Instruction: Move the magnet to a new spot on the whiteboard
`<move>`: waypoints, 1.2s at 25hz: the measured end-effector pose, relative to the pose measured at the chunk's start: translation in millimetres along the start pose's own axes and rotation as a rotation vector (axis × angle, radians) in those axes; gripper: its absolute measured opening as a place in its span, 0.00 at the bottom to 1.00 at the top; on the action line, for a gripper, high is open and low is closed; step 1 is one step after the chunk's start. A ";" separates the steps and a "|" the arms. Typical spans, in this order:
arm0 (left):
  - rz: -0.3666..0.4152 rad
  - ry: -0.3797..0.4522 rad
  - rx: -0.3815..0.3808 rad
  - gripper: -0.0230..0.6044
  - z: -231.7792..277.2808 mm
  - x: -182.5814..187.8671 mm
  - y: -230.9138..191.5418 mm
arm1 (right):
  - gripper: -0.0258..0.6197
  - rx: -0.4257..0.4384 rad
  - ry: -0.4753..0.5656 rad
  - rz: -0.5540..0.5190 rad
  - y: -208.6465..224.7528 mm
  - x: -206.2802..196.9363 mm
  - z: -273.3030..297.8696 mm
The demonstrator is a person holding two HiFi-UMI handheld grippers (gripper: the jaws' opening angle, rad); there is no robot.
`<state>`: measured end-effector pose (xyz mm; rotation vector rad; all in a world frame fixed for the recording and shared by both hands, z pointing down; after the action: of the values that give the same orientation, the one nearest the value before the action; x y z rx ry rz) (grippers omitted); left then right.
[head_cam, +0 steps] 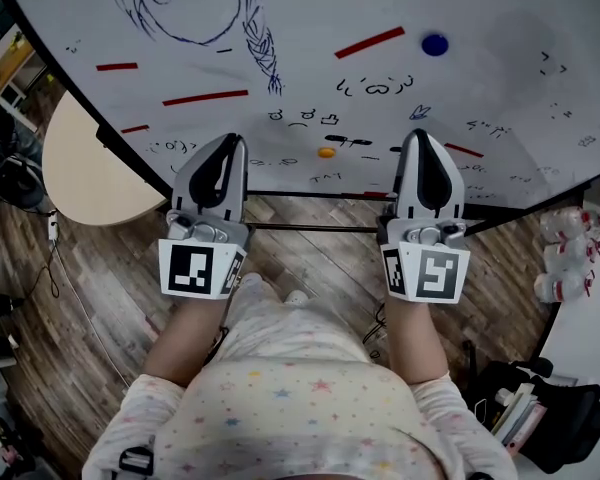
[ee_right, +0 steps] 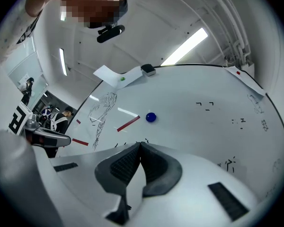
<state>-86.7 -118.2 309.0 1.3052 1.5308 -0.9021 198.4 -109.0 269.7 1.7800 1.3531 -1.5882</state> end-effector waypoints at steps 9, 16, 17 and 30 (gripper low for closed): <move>0.020 -0.059 -0.011 0.08 -8.7 -29.6 6.7 | 0.04 0.010 -0.073 0.059 -6.9 -32.8 -10.4; -0.001 -0.091 -0.011 0.08 -13.7 -41.6 9.6 | 0.04 0.016 -0.112 0.078 -13.3 -51.8 -17.0; -0.009 -0.098 -0.009 0.08 -14.4 -43.5 9.3 | 0.04 0.020 -0.118 0.079 -14.4 -53.8 -17.5; -0.030 -0.128 0.013 0.08 -19.3 -51.3 6.1 | 0.04 0.040 -0.154 0.103 -21.5 -66.5 -20.8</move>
<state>-82.3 -115.8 364.0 1.2122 1.4504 -0.9969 198.8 -108.5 342.6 1.6826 1.1487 -1.6697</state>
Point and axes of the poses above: the fingertips, and each gripper's own axes: z forward along the fingers, y to its right, x out of its top, the point moved 10 cm from there along -z, backward along the fingers, and after that the axes turned 15 degrees about x, right-handed, at the moved point
